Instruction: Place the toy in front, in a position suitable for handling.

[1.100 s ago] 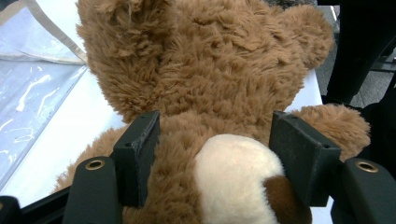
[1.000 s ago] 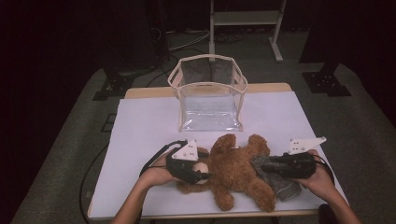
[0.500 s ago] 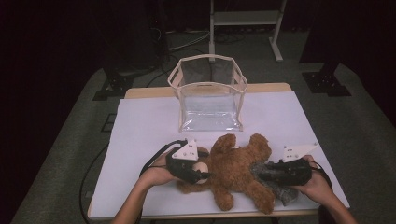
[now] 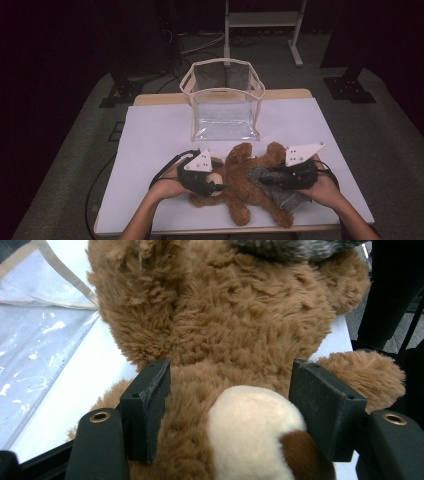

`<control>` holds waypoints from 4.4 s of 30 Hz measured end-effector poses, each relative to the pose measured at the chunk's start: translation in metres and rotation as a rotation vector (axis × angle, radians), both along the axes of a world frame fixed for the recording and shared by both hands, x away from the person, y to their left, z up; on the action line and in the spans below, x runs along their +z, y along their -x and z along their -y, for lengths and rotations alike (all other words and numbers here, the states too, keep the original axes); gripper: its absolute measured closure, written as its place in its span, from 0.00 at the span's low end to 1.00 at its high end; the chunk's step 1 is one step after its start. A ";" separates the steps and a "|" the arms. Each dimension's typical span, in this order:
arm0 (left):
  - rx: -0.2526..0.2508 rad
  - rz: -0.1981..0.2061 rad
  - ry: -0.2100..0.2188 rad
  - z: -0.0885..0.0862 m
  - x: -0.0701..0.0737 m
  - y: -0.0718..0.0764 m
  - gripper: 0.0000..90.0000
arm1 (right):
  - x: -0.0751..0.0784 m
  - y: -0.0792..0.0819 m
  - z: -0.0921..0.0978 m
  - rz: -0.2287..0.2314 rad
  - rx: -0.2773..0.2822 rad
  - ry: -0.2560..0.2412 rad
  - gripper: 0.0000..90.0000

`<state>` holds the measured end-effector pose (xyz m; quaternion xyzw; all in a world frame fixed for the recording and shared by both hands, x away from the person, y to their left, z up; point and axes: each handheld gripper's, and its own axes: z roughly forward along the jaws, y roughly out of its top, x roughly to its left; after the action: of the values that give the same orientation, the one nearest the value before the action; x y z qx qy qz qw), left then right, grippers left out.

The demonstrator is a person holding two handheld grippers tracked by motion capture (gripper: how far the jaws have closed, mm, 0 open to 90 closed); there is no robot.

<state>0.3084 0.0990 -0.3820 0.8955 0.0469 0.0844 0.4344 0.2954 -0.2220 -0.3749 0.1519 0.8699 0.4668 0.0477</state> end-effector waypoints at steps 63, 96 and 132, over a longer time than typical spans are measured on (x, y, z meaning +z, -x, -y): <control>0.113 0.004 0.014 -0.045 -0.002 -0.011 0.37 | 0.014 -0.026 -0.027 0.069 0.013 0.128 0.77; 0.119 0.000 0.015 -0.027 -0.005 -0.013 0.42 | 0.022 -0.012 -0.065 0.056 0.138 0.170 0.77; 0.130 -0.018 0.021 -0.030 -0.006 -0.016 0.42 | -0.024 0.024 -0.058 -0.021 0.162 0.236 0.78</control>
<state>0.3242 0.1293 -0.3879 0.8868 0.1097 0.1036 0.4369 0.2713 -0.1638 -0.3986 0.0796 0.9287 0.3618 0.0182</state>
